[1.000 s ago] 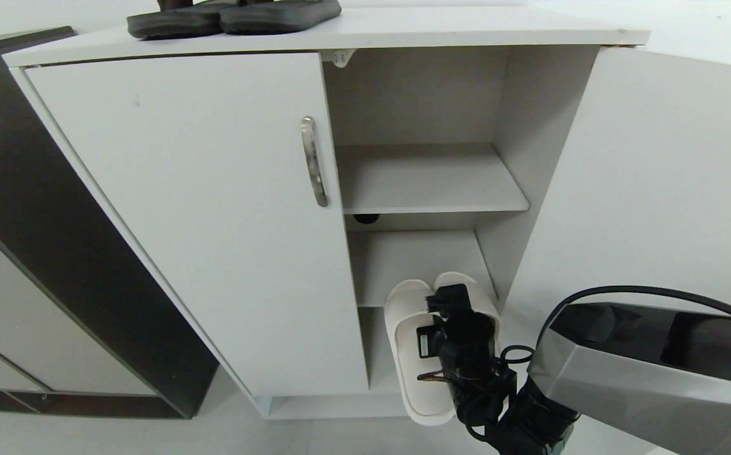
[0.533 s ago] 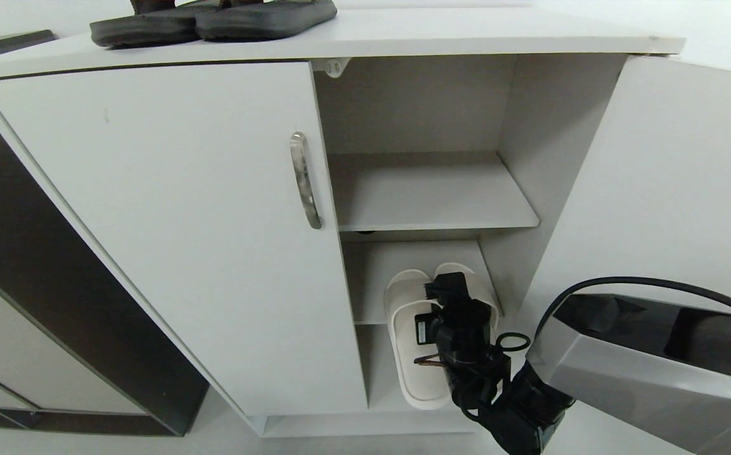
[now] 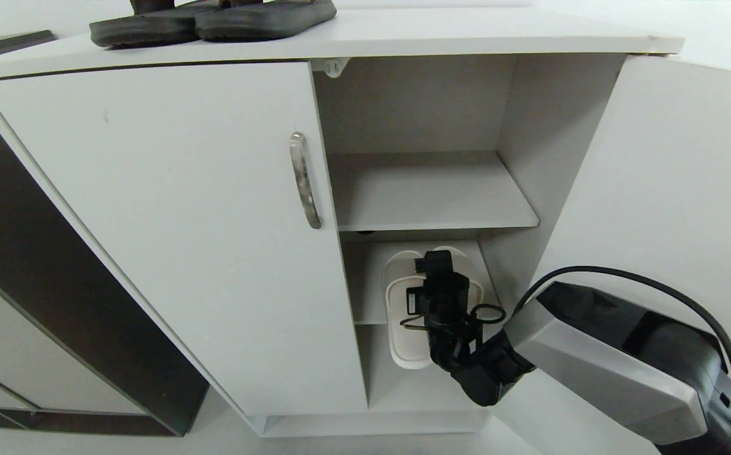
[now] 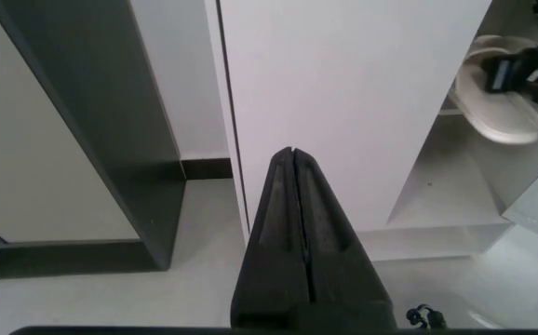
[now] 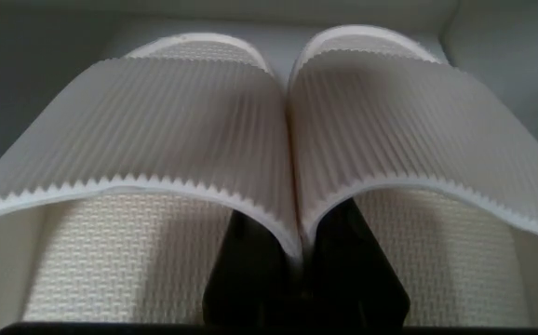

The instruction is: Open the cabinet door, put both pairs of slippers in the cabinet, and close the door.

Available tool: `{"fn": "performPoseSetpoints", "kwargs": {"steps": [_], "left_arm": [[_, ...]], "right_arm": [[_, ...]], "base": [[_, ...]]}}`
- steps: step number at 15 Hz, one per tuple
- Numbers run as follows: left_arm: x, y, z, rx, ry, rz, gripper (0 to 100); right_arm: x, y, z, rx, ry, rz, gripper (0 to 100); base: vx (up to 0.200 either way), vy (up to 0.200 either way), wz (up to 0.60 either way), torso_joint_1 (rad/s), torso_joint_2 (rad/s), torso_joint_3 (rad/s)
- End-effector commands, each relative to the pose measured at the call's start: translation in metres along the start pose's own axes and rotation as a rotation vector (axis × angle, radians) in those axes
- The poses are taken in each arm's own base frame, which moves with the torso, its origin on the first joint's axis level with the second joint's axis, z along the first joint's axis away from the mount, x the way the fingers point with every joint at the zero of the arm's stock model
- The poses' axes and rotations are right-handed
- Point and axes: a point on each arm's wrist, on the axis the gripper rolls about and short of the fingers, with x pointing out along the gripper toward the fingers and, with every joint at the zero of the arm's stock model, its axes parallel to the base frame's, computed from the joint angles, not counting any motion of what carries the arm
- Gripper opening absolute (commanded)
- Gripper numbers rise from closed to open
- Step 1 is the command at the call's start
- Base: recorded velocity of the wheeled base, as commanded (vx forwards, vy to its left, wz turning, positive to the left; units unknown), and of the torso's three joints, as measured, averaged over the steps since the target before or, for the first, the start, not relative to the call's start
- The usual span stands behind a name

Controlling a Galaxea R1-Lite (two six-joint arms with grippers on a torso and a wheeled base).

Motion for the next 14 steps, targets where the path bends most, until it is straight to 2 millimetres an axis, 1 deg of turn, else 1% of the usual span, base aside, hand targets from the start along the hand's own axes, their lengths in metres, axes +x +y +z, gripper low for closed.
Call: {"fn": "performPoseSetpoints", "kwargs": {"steps": [1,3,5,8,11,12,14], "left_arm": [[0.0,0.0,0.0,-0.006,0.0,0.0,0],[0.0,0.0,0.0,-0.006,0.0,0.002,0],[0.0,0.0,0.0,-0.006,0.0,0.002,0],[0.0,0.0,0.0,-0.007,0.002,0.002,0],[0.0,0.0,0.0,-0.007,0.0,0.002,0],[0.0,0.0,0.0,-0.009,0.0,0.002,0],[0.0,0.0,0.0,-0.015,-0.001,0.0,0]], "right_arm": [[0.029,0.004,-0.013,-0.006,0.009,-0.027,0],[0.041,0.009,-0.009,-0.006,0.007,-0.035,0],[0.053,0.01,0.002,0.008,-0.01,-0.046,0],[0.063,0.003,0.015,0.018,-0.027,-0.067,0],[0.065,0.001,0.014,0.016,-0.026,-0.066,0],[0.068,-0.001,0.011,0.014,-0.021,-0.061,0],[0.072,-0.003,0.011,0.011,-0.016,-0.066,0]], "base": [[0.0,0.0,0.0,0.0,0.0,0.0],[0.0,0.0,0.0,0.0,0.0,0.0],[0.0,0.0,0.0,0.0,0.0,0.0],[0.0,0.0,0.0,0.0,0.0,0.0],[0.0,0.0,0.0,0.0,0.0,0.0],[0.0,0.0,0.0,0.0,0.0,0.0],[0.0,0.0,0.0,0.0,0.0,0.0]]}}
